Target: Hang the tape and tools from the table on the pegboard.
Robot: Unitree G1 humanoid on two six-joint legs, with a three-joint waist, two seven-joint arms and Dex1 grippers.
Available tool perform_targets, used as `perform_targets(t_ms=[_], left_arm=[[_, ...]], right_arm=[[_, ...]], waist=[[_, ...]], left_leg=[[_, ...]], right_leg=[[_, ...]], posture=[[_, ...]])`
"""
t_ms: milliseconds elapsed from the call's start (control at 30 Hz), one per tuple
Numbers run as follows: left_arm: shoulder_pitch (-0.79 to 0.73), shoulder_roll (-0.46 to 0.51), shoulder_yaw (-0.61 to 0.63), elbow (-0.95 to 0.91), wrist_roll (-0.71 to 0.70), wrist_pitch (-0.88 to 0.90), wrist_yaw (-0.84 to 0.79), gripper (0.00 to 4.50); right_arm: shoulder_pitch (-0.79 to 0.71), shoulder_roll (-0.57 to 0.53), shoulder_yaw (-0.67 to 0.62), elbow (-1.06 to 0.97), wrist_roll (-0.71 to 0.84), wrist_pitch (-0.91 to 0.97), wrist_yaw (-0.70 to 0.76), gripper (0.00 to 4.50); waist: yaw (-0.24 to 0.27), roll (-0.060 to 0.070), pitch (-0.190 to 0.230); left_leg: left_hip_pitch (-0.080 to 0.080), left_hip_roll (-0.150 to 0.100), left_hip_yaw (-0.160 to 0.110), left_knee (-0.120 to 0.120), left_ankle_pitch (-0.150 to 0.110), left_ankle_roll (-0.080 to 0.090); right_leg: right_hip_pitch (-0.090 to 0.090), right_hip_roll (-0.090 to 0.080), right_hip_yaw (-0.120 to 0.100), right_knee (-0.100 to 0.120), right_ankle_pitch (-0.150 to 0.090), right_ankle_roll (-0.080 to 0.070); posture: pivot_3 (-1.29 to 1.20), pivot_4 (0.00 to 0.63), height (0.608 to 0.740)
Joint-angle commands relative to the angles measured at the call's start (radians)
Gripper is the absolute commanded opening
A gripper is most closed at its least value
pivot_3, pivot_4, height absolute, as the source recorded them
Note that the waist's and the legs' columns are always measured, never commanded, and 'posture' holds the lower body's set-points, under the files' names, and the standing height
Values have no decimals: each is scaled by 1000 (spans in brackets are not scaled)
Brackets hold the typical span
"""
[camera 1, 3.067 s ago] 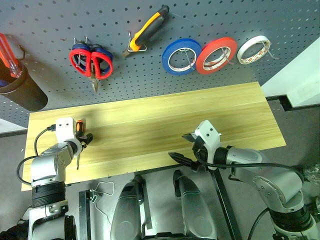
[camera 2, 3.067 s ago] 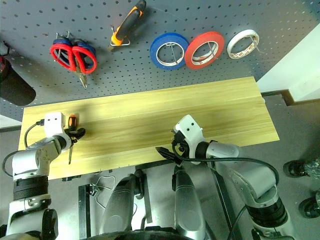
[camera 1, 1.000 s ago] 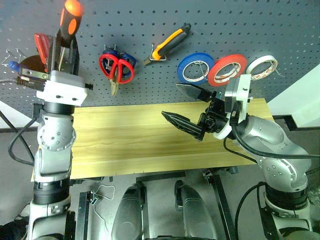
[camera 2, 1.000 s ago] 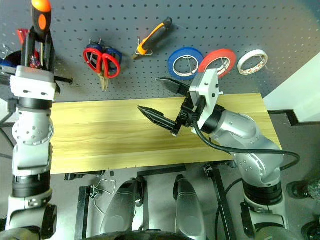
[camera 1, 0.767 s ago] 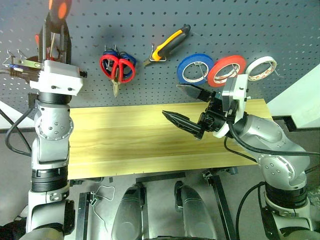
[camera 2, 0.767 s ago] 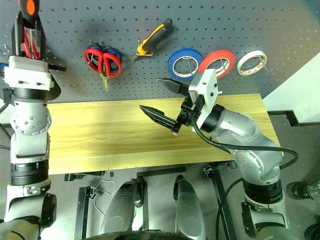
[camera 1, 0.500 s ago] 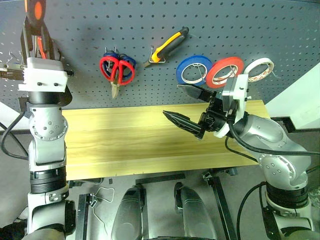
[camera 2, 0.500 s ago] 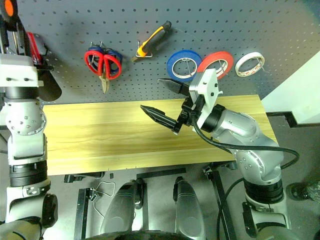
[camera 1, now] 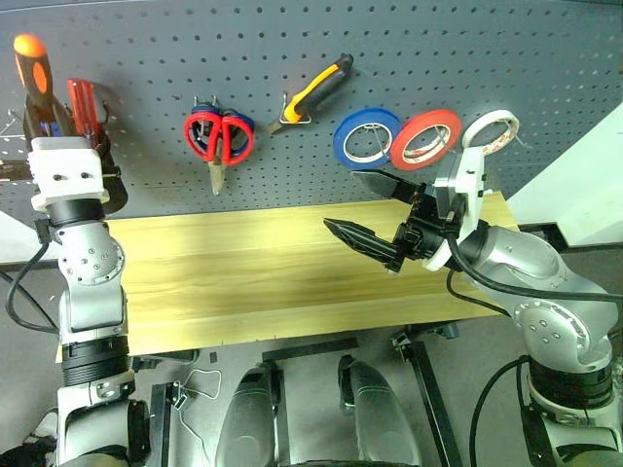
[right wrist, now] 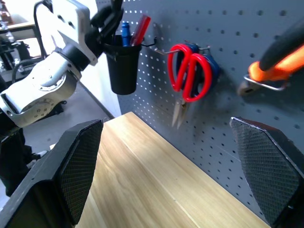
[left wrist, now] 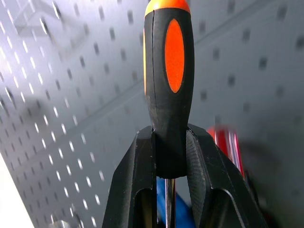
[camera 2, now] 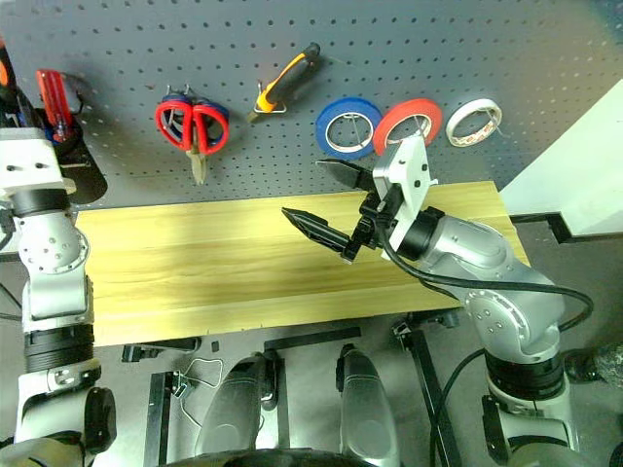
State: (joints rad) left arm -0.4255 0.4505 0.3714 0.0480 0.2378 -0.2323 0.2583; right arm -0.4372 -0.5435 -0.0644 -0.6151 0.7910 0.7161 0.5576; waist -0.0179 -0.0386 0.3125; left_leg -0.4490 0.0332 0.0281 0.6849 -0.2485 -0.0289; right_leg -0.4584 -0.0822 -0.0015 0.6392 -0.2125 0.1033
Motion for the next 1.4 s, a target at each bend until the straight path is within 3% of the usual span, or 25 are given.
perform_targets(t_ms=[33, 133, 567, 733, 867, 1033, 1133, 1233, 1367, 1400], left_arm=[[-7, -8, 45, -16, -49, 18, 23, 484], [0, -11, 33, -29, -40, 12, 35, 484], [-1, -7, 16, -30, -34, -27, 73, 4488], [-20, -19, -27, -88, -86, -60, 2, 4488], [-94, -47, -146, -179, -130, -100, -109, 4488], [-149, -80, -229, -195, -151, -124, -192, 4488], [-103, -91, -292, -213, -203, -63, -299, 4488], [-33, -101, -360, -250, -254, 33, -403, 4488], [64, -111, -443, -245, -313, 165, -531, 4488], [79, -117, -448, -214, -288, 118, -528, 4488]], right_arm=[[1, -17, -26, -45, 20, -2, -7, 4500], [4, -20, -24, -45, 18, -4, -11, 4500], [9, -28, -22, -31, 7, -20, -5, 4500], [14, -27, -7, -11, -27, -47, 11, 4500], [-4, -21, 28, 33, -78, -107, 68, 4500], [-40, -10, 71, 131, -158, -209, 146, 4500], [-43, -17, 64, 174, -201, -261, 168, 4500], [-8, -28, 49, 209, -263, -310, 158, 4500], [77, 13, 30, 294, -388, -384, 38, 4500], [98, 29, 37, 316, -426, -397, -2, 4500]], waist=[[0, 0, 0], [2, 0, 0], [5, -4, -8], [7, -7, -25], [16, -10, -51], [24, -2, -108], [28, 4, -146], [30, 7, -185], [28, 10, -208], [27, 13, -217]], left_leg=[[1, 0, 0, 0, 0, 0], [2, 0, 0, 0, 0, 0], [5, 0, 1, 1, 2, -1], [5, 0, 1, 1, 2, -1], [5, 0, 1, 1, 2, -1], [11, -1, 1, -1, 2, 0], [23, -1, 3, -5, 1, 1], [28, 0, 3, -6, 0, 1], [43, 1, 3, -8, -1, 1], [43, 2, 3, -8, -3, -1]], right_leg=[[0, 0, 0, 0, 0, 0], [1, 0, 0, 2, 0, 0], [2, -1, 1, 7, 0, 0], [2, -1, 1, 7, 0, 0], [3, -1, 1, 5, 0, -1], [12, 1, 0, -4, 1, -1], [26, 1, 0, -11, 1, -1], [32, 2, -1, -15, 1, -1], [52, 3, -2, -29, 2, -6], [54, 3, -2, -33, 4, -6]], posture=[[0, 241, 716], [1, 242, 716], [-5, 227, 716], [12, 182, 716], [42, 136, 716], [63, 53, 716], [69, 6, 716], [71, 0, 716], [79, 0, 716], [68, 0, 716]])
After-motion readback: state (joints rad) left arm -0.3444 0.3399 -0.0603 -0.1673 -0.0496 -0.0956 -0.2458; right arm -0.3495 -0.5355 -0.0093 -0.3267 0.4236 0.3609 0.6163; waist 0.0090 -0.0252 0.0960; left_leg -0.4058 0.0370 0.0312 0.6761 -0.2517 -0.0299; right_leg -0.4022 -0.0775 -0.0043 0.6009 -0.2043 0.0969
